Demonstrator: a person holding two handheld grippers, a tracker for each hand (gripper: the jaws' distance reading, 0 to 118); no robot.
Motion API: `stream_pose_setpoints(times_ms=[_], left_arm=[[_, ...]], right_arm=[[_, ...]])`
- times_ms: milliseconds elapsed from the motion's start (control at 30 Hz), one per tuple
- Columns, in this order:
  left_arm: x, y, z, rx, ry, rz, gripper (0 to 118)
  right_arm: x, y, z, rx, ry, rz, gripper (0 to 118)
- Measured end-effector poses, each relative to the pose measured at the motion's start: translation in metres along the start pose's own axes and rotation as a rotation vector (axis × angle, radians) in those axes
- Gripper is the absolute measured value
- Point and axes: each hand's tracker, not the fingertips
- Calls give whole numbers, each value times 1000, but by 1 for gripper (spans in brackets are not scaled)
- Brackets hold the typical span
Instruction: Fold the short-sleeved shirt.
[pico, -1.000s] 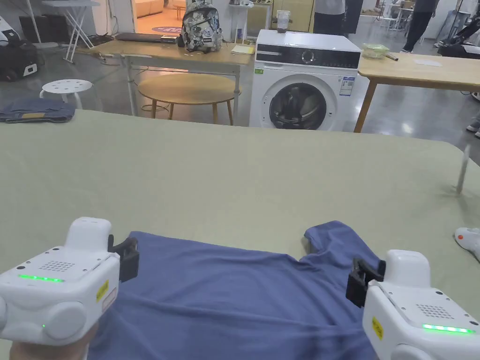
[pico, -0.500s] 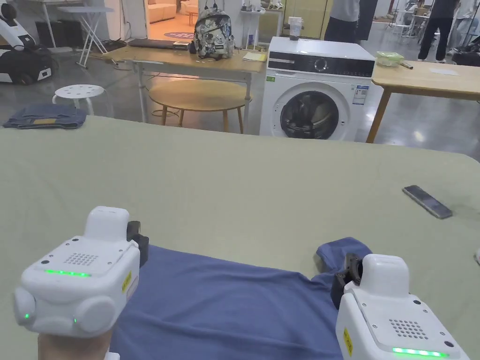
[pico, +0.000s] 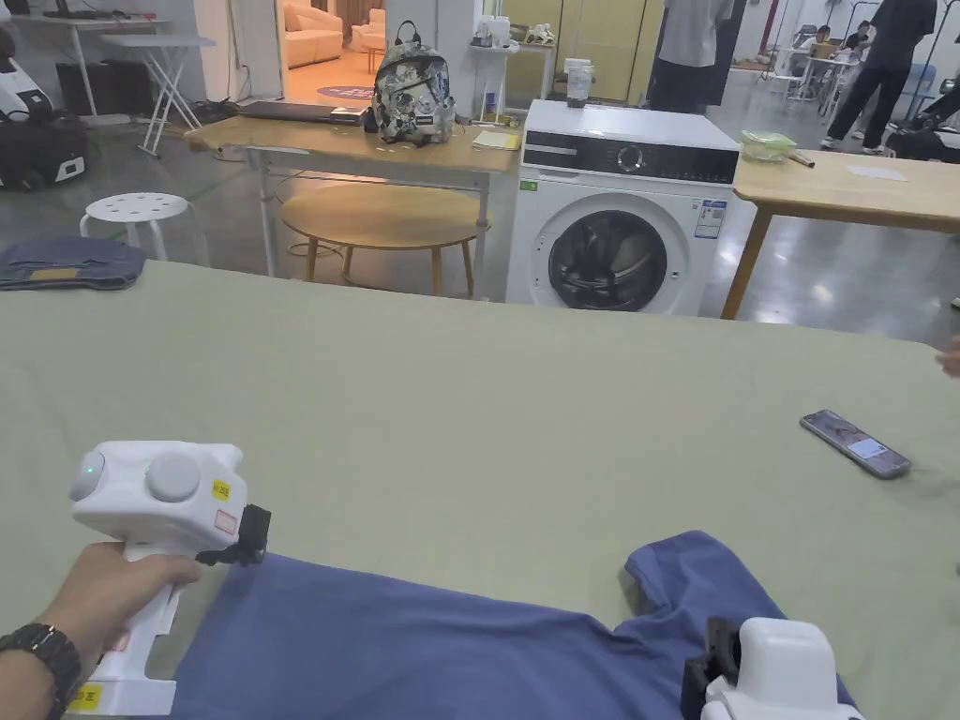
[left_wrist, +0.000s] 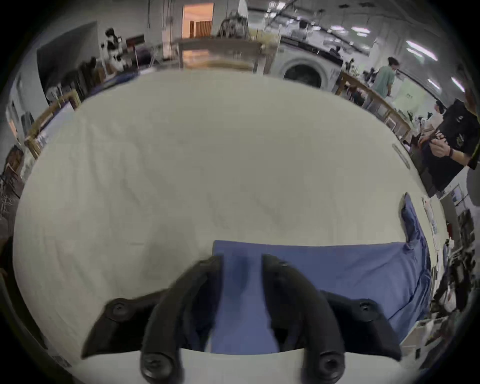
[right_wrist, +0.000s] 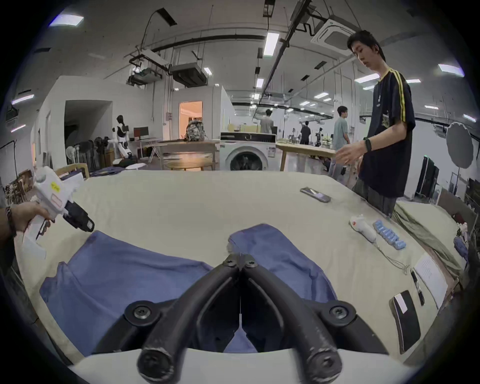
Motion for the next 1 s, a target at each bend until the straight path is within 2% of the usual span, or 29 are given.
stream_pose_setpoints(times_ms=[67,200,300,367,467,533,567,733,833,867,1000], left_arm=[[1,6,-13,-36,23,0,60],[9,9,-26,-35,62,0,62],[17,5,-36,-123,81,-34,61],[21,5,-33,-92,112,-82,54],[32,2,-28,-85,121,-88,23],[26,6,-29,-69,116,-126,11],[26,5,-27,-63,108,-132,0],[16,-2,-7,5,57,-79,0],[14,-9,11,66,39,-92,0],[14,-12,17,82,36,-92,0],[14,-20,33,149,23,-100,0]], right_arm=[[5,-5,-3,-23,-12,1,0],[14,-14,-10,-59,-30,1,0],[18,-20,-14,-89,-39,2,0],[20,-23,-17,-104,-41,-2,0],[21,-27,-21,-128,-39,-7,0],[22,-28,-25,-146,-33,-14,0],[23,-28,-26,-152,-31,-19,0],[35,-21,-35,-188,-30,-46,0],[51,-7,-50,-227,-39,-41,0],[59,-1,-57,-240,-39,-46,3],[93,18,-105,-340,-49,-39,62]])
